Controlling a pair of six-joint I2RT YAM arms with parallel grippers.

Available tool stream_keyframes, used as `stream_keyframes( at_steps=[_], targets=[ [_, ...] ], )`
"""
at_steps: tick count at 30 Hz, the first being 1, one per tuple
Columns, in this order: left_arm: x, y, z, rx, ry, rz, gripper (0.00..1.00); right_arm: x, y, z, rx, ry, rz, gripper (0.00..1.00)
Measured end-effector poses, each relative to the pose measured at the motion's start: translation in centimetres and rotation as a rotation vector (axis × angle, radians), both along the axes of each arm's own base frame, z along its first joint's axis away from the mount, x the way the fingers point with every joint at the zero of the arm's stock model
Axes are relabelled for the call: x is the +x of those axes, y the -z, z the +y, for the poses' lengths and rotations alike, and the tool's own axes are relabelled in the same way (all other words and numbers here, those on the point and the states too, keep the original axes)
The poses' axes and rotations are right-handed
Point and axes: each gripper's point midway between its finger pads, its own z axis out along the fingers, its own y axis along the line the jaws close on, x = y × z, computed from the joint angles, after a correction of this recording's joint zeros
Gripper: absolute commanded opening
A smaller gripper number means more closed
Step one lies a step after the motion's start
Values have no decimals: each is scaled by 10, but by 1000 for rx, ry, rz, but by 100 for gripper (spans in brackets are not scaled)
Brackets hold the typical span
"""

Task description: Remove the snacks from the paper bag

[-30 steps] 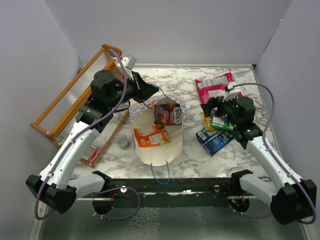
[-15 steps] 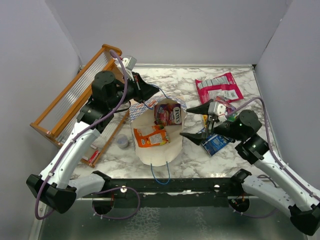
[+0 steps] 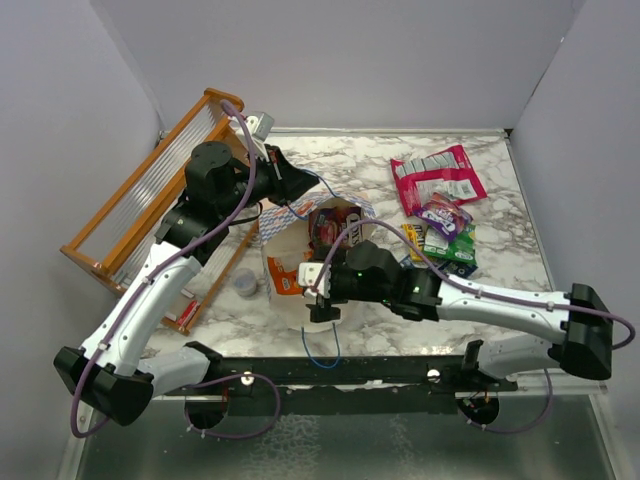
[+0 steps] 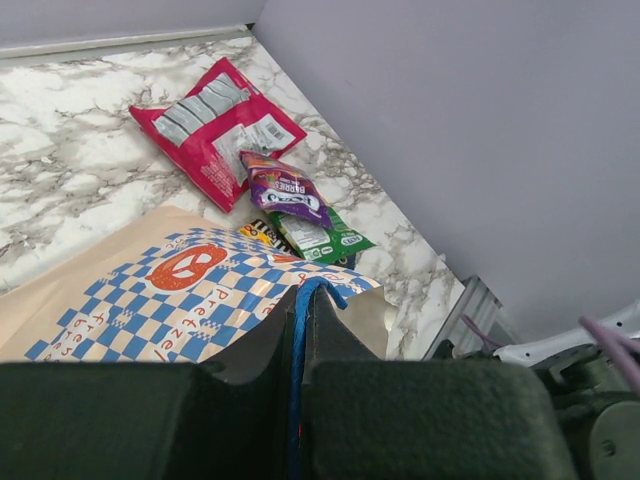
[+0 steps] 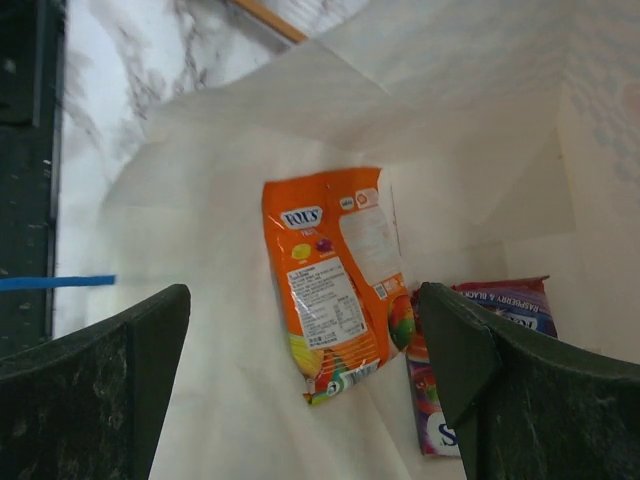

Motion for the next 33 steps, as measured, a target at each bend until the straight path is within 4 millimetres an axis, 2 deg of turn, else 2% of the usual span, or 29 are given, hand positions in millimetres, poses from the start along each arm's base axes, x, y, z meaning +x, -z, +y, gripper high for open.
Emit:
stream_keyframes(
  at_steps=[3, 6, 8, 11, 16, 22, 29, 33],
  targets=[
    [0, 0, 0, 0, 0, 1, 0, 11, 20, 7, -91, 26, -48, 79],
    [0, 0, 0, 1, 0, 0, 0, 21, 32, 12, -156, 39, -90, 75],
    [0, 1, 0, 1, 0, 0, 0, 28, 39, 14, -194, 47, -119, 68],
    [0, 1, 0, 2, 0, 0, 0, 35, 54, 11, -270, 55, -149, 63],
    [1, 1, 0, 5, 1, -4, 0, 41, 81, 5, -375, 62, -164, 59],
    [1, 1, 0, 6, 1, -5, 0, 45, 95, 5, -401, 76, -170, 55],
    [1, 1, 0, 6, 1, -5, 0, 47, 120, 3, -422, 88, -171, 55],
    [1, 1, 0, 6, 1, -5, 0, 50, 127, 4, -410, 103, -184, 56]
  ],
)
